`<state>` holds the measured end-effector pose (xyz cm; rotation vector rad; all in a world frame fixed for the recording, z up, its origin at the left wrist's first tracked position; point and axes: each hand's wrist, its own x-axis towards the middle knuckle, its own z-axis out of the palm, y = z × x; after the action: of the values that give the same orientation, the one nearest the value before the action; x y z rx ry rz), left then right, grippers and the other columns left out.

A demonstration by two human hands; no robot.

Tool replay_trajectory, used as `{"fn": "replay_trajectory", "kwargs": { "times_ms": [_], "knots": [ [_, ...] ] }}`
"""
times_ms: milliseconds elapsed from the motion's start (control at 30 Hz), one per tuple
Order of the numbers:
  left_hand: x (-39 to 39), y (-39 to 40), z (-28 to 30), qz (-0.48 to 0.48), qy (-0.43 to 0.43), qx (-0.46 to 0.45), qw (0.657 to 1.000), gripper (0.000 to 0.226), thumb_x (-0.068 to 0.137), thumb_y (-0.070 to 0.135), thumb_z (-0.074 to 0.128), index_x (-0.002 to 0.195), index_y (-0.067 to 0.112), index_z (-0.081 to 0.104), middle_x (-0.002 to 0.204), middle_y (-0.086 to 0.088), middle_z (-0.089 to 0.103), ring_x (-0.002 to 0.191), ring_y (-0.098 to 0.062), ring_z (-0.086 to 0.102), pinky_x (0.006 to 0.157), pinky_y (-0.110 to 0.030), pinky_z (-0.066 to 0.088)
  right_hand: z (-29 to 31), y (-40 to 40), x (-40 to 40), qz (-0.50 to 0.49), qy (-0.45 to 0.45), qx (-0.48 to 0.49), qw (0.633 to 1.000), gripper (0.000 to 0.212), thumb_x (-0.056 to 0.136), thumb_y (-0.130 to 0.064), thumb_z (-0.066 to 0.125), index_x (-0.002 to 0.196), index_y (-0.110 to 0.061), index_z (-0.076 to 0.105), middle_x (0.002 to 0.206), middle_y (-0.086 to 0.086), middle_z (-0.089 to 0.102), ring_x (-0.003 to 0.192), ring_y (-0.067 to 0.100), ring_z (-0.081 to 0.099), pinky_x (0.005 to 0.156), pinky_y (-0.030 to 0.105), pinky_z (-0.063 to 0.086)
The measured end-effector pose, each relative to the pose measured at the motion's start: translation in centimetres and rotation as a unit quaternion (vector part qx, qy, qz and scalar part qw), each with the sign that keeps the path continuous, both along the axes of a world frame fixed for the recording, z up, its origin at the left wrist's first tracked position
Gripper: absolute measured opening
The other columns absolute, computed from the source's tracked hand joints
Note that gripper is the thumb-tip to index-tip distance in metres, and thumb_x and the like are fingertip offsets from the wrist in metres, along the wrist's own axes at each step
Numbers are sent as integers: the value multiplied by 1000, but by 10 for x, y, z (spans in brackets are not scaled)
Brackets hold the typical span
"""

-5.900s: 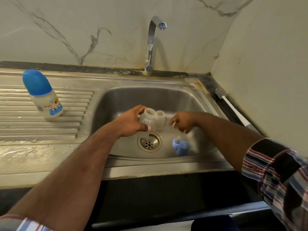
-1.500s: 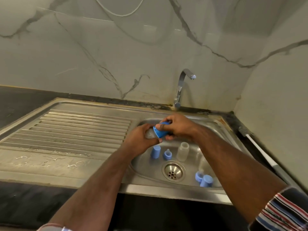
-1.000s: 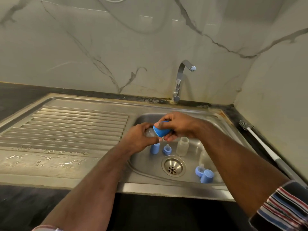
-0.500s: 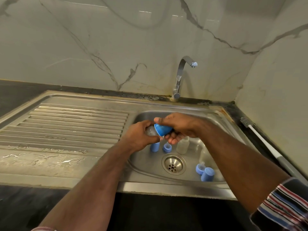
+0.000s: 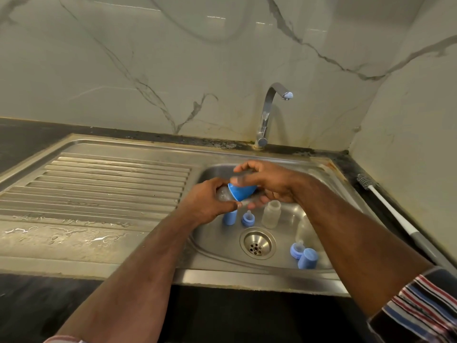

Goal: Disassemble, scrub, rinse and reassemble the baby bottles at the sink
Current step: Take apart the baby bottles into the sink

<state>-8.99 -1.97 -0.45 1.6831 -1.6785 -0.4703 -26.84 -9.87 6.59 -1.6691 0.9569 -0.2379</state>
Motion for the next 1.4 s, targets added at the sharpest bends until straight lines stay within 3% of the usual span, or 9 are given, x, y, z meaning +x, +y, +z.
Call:
{"fn": "replay_trajectory", "kwargs": {
  "times_ms": [100,267,367,567,800,900,1067,1300,1400],
  "knots": [
    [-3,0,1,-9,-14,10,1000,51,79,47,83,122,26,63,89,17,62,78,1,58,64,-9,37,-1,0,3,24,110,-28,993,55,87,-59,67,117,-12,59,102,24,72,73,25,70,71,37,61],
    [12,2,-1,-7,44,43,998,50,67,64,77,96,24,69,82,4,71,77,-16,68,70,-32,55,18,-10,-20,10,17,-188,982,35,74,7,80,98,-18,72,113,2,71,104,18,67,83,28,59],
    [15,-1,-6,-7,92,33,995,38,78,47,83,108,28,71,93,5,74,87,-13,71,83,-39,59,35,-24,-47,-34,-40,-109,993,44,72,13,77,100,-21,74,122,7,65,110,27,66,83,36,60],
    [1,-8,-11,-3,81,-7,997,50,75,47,86,117,32,64,105,13,68,94,-5,65,84,-26,51,1,-16,-52,-121,-119,34,985,26,90,-23,71,116,-20,67,118,17,65,85,31,71,65,35,59],
    [7,-11,-16,35,132,-13,990,50,79,44,84,123,28,66,109,10,69,97,-6,65,85,-28,50,-48,-6,-21,-30,115,-32,992,35,92,-5,59,123,-21,63,119,13,59,91,29,70,80,39,62],
    [8,-15,-17,38,140,-8,989,48,80,46,82,122,29,66,106,10,70,96,-10,67,77,-25,49,-73,8,1,96,248,-106,958,49,81,-4,77,123,-19,57,113,11,64,74,23,69,63,30,60],
    [11,-15,-17,30,134,9,990,51,81,49,80,125,33,62,107,9,68,94,-11,67,57,-15,51,-112,10,33,222,371,-148,890,47,84,-9,76,122,-30,59,127,1,56,101,22,67,65,20,52],
    [12,-18,-18,16,142,45,989,63,76,47,85,132,29,60,113,3,67,98,-14,66,61,-29,59,-138,18,49,293,410,-153,850,49,88,-7,70,131,-26,55,127,5,58,100,23,64,65,23,52],
    [14,-17,-17,17,148,65,987,70,74,37,89,135,29,56,115,1,65,100,-17,65,66,-34,63,-122,10,45,225,367,-60,901,52,89,-3,70,134,-21,52,129,6,58,87,23,67,76,33,61]
  ]
}}
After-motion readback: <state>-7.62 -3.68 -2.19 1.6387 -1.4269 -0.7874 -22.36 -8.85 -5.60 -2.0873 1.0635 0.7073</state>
